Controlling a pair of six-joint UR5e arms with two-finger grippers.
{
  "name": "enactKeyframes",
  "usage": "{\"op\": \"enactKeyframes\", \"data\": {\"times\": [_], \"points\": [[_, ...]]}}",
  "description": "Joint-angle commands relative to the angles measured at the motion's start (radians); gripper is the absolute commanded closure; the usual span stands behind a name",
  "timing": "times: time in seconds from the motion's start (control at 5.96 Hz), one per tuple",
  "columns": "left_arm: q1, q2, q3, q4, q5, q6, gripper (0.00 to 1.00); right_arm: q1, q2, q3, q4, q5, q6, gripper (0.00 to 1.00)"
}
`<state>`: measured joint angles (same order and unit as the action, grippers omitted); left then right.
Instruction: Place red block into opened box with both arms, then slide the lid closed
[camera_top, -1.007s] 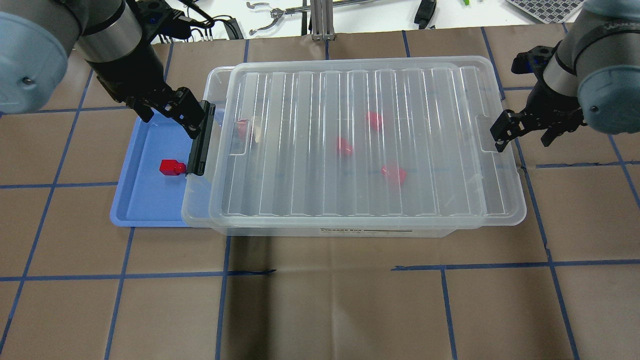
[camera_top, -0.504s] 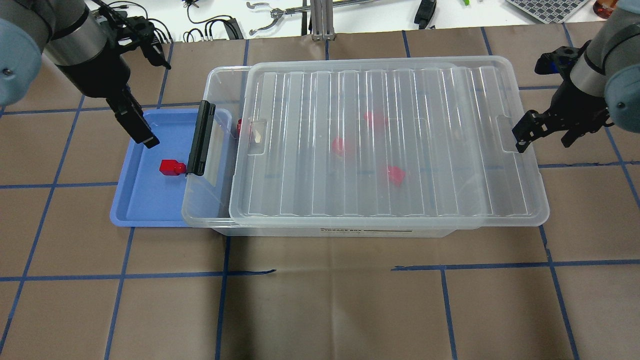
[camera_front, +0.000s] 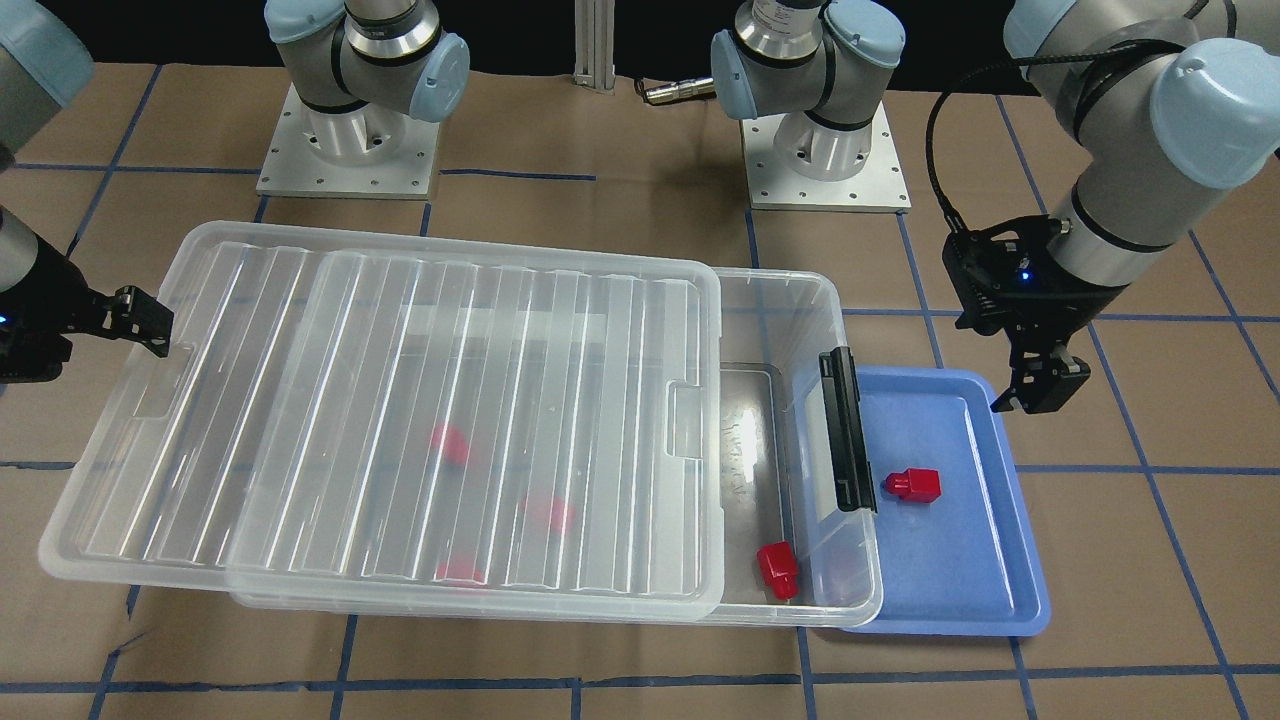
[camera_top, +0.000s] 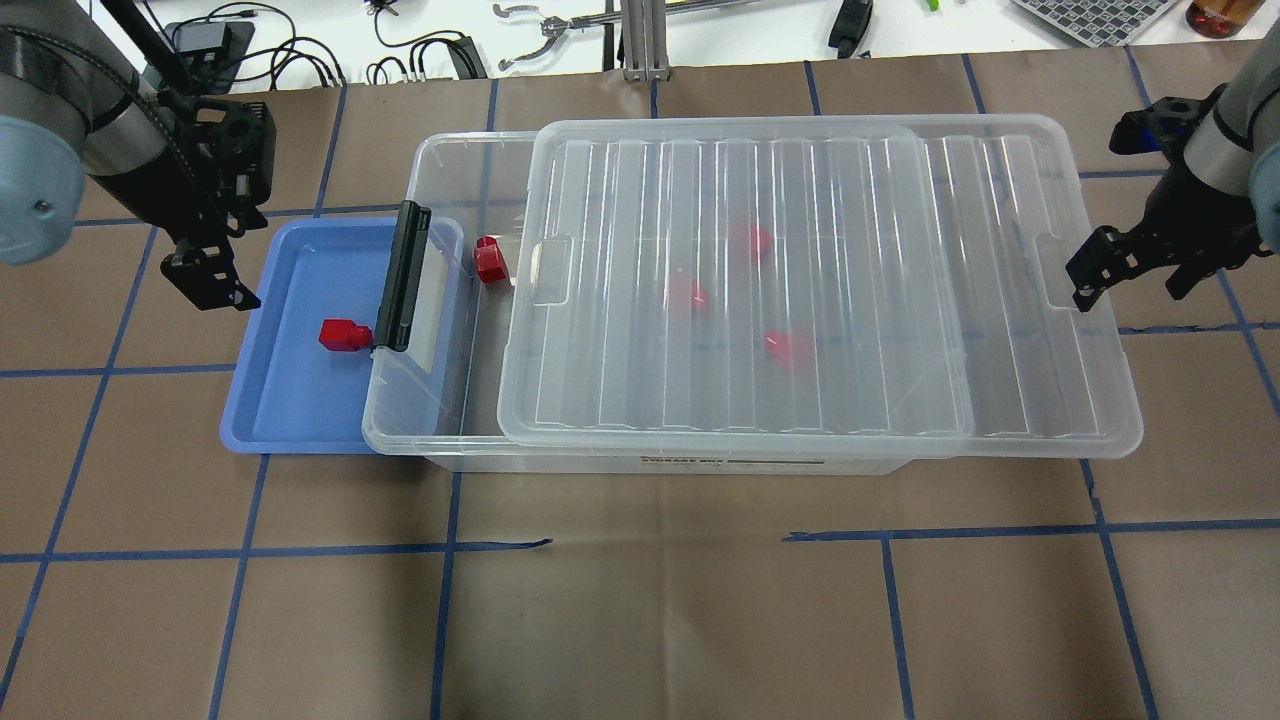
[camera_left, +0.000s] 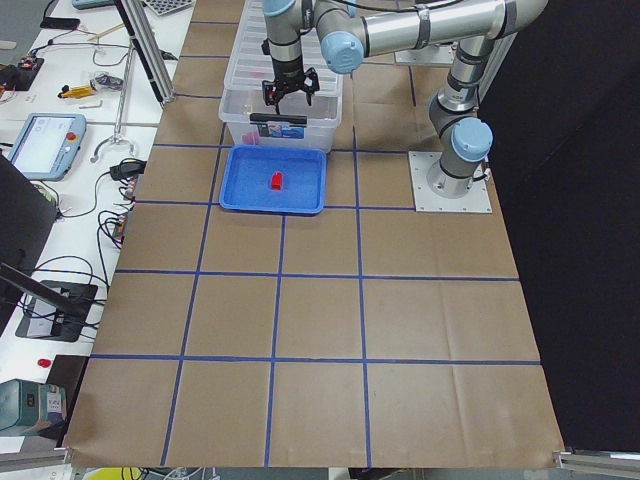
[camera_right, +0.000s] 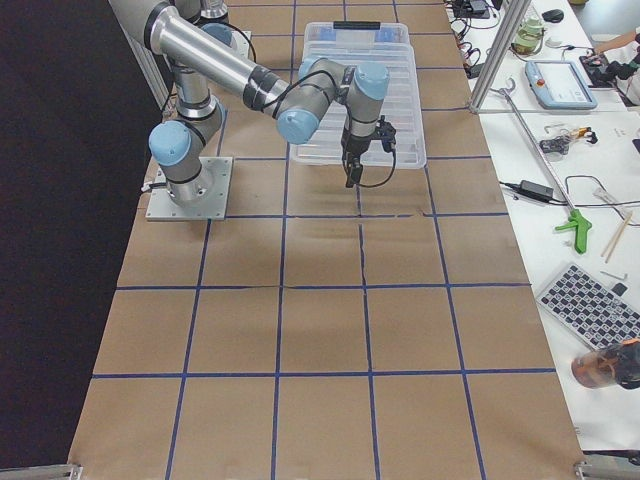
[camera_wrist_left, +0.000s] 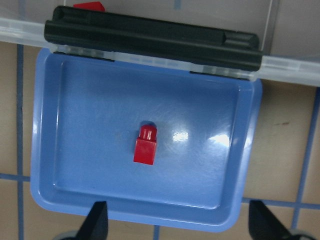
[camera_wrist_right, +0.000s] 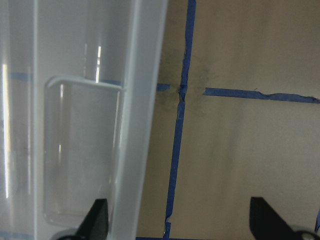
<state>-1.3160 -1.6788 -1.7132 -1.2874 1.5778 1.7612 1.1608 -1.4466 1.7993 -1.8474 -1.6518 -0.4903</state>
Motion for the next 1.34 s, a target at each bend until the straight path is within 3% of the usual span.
{"op": "enactKeyframes", "data": {"times": [0.0,1.18], "points": [[0.006,-0.094,-0.028,0.126,-0.004,0.101,0.02,-0.030,0.000,0.000,0.000,-0.002,-0.010,0.00],[0.009,-0.357,-0.066,0.307,0.004,0.162,0.02,-0.144,-0.001,-0.002,-0.052,-0.005,-0.073,0.00]]}}
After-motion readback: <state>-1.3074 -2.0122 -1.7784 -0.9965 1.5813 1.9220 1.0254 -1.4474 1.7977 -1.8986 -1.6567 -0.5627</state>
